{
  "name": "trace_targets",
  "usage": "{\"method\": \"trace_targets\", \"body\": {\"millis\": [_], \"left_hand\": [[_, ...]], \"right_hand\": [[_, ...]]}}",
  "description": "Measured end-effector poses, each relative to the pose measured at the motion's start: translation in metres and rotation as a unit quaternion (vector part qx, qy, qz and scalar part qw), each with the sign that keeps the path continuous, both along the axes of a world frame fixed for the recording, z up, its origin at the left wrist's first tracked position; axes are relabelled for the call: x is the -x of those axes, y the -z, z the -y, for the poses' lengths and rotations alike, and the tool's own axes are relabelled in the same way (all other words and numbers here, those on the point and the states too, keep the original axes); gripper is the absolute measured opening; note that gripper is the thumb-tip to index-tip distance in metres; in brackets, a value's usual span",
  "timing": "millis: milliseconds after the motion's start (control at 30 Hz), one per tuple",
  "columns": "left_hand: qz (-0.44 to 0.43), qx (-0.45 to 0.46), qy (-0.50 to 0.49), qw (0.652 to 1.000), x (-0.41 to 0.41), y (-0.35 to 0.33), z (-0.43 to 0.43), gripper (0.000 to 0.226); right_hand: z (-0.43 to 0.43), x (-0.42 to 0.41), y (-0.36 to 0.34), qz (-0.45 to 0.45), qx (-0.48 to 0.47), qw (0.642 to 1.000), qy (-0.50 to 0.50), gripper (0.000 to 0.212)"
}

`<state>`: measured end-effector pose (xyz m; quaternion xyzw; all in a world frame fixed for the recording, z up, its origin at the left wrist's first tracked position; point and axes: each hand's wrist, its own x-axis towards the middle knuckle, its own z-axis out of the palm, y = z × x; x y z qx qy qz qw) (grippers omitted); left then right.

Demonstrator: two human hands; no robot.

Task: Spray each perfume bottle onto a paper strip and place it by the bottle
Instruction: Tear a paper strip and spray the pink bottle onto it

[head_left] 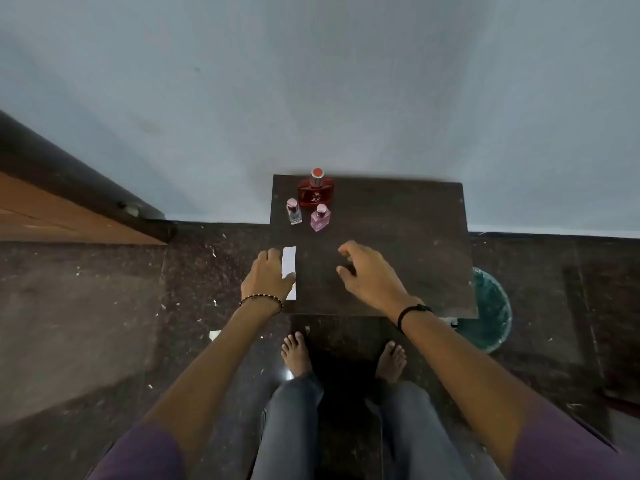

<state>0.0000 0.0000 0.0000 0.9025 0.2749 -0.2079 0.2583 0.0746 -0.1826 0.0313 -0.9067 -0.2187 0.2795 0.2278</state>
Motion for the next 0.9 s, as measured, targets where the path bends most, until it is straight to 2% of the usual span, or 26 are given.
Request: {"method": "trace_targets", "body": {"millis": [167, 267, 400, 600, 900], "left_hand": [[0.027, -0.046, -0.035, 0.998, -0.006, 0.041, -0.003, 0.055], [0.093, -0.090, -0.023, 0.991, -0.007, 0.058, -0.002, 0.048], [0.171, -0.052, -0.060, 0.982, -0.006, 0.074, 0.000, 0.031], [0.218, -0.012, -0.085, 0.972, -0.015, 0.077, 0.013, 0.031], [0.303, 0.002, -0.089, 0.949, -0.026, 0.099, 0.037, 0.036]], "right_hand": [[-0.016, -0.004, 0.049, 0.022, -0.039, 0.999, 0.000, 0.034], [-0.020, -0.005, 0.081, 0.058, -0.088, 0.994, 0.010, 0.027], [-0.021, -0.002, 0.116, 0.104, -0.149, 0.983, 0.018, 0.022], [-0.024, -0.005, 0.135, 0.133, -0.224, 0.965, 0.040, 0.017], [-0.010, -0.018, 0.137, 0.179, -0.236, 0.955, -0.026, 0.024]]}}
